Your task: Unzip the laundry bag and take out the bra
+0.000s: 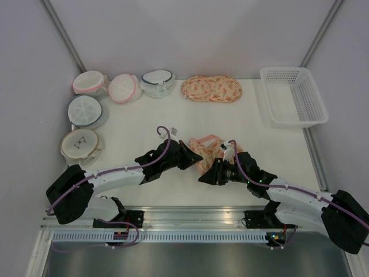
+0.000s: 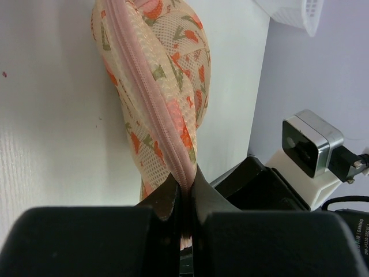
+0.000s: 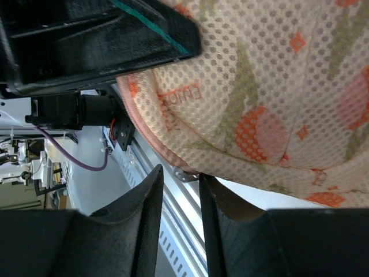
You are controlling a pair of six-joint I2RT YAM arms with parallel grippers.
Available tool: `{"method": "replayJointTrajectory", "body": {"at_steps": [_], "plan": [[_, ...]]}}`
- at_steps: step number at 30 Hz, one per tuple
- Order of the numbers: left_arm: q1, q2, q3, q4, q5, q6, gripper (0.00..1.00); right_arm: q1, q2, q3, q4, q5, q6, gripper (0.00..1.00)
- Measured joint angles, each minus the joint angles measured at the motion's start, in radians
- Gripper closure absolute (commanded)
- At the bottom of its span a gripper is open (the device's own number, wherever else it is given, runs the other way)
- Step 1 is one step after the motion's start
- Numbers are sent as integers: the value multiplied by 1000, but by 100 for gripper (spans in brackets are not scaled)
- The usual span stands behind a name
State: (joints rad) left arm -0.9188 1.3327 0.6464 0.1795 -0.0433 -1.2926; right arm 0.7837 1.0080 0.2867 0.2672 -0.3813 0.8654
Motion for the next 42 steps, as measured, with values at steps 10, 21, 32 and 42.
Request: {"method": "replayJointTrajectory", "body": {"at_steps": [10, 21, 32, 42], "plan": [[0, 4, -32, 47, 3, -20, 98, 3, -70, 0, 5, -5, 17, 100], [-8, 28, -21, 24, 27, 29, 31, 3, -149, 10, -89, 1, 14, 100], [-21, -271, -150, -179, -99, 55, 20, 7, -188, 79, -92, 48, 52, 99], [-145, -632, -348, -352, -209, -41, 14, 5, 6, 161, 12, 117, 109, 100]]}}
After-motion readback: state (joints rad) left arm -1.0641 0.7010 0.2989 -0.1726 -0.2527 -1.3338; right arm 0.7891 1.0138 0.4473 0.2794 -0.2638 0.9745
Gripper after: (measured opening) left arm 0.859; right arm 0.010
